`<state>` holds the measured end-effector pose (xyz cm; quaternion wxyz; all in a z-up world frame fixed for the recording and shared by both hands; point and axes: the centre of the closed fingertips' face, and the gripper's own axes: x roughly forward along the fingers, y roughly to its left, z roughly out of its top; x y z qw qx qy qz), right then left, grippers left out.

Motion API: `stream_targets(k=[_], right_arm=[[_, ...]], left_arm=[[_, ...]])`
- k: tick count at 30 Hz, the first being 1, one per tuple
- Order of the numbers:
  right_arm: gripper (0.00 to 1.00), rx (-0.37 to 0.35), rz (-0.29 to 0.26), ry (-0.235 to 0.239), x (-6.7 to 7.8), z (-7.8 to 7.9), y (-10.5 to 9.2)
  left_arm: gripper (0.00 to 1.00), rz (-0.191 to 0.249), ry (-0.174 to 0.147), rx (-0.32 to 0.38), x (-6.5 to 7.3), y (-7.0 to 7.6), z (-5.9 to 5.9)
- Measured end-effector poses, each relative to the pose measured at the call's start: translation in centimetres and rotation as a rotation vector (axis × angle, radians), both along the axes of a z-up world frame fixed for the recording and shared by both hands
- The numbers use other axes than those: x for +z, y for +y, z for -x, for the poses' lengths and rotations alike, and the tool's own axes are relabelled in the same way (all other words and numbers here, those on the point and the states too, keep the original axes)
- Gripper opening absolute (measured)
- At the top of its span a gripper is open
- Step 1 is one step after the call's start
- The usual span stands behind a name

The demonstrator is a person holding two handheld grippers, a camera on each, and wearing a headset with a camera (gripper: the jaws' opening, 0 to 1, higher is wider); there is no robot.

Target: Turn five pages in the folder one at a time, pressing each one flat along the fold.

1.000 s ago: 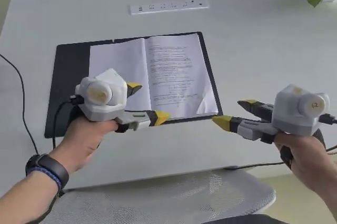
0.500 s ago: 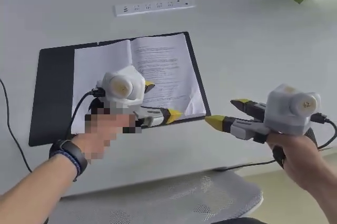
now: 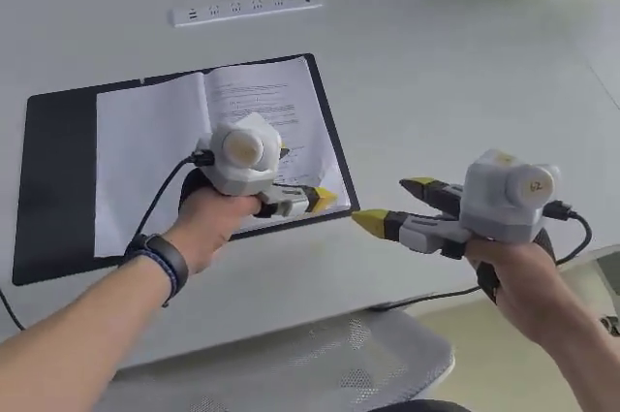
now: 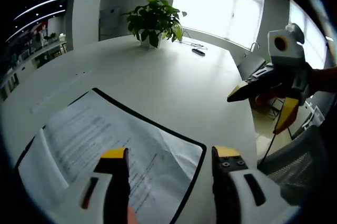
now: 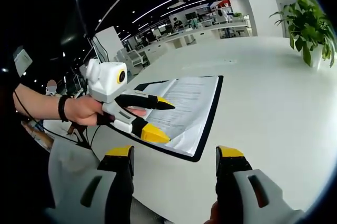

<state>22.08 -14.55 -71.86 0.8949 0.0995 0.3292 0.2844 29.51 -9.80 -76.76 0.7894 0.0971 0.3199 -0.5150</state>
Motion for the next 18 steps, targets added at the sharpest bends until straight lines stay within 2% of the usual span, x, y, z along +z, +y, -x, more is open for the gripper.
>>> stream_targets(k=[3,7,11,12,13,18], right_arm=[[0.62,-0.001,-0.001,0.006,-0.4,0.2,-0.2],[0.61,-0.005,-0.005,0.015,-0.7,0.4,-0.5],[0.61,-0.008,-0.004,0.020,-0.9,0.4,-0.9],[0.61,-0.014,-0.006,0.023,-1.0,0.4,-1.1],[0.61,-0.016,-0.007,0.025,-1.0,0.4,-1.1],[0.60,-0.014,-0.015,0.030,-1.1,0.4,-0.8]], left_arm=[[0.62,-0.005,0.029,0.008,-0.8,-0.4,0.2],[0.62,-0.033,0.025,0.020,-1.9,-0.7,0.3],[0.60,-0.092,-0.004,0.010,-3.2,-0.5,0.4],[0.59,-0.109,-0.048,0.005,-3.2,-0.4,0.1],[0.58,-0.120,-0.056,0.000,-3.3,-0.3,0.1],[0.56,-0.107,-0.049,0.007,-3.1,-0.3,0.1]])
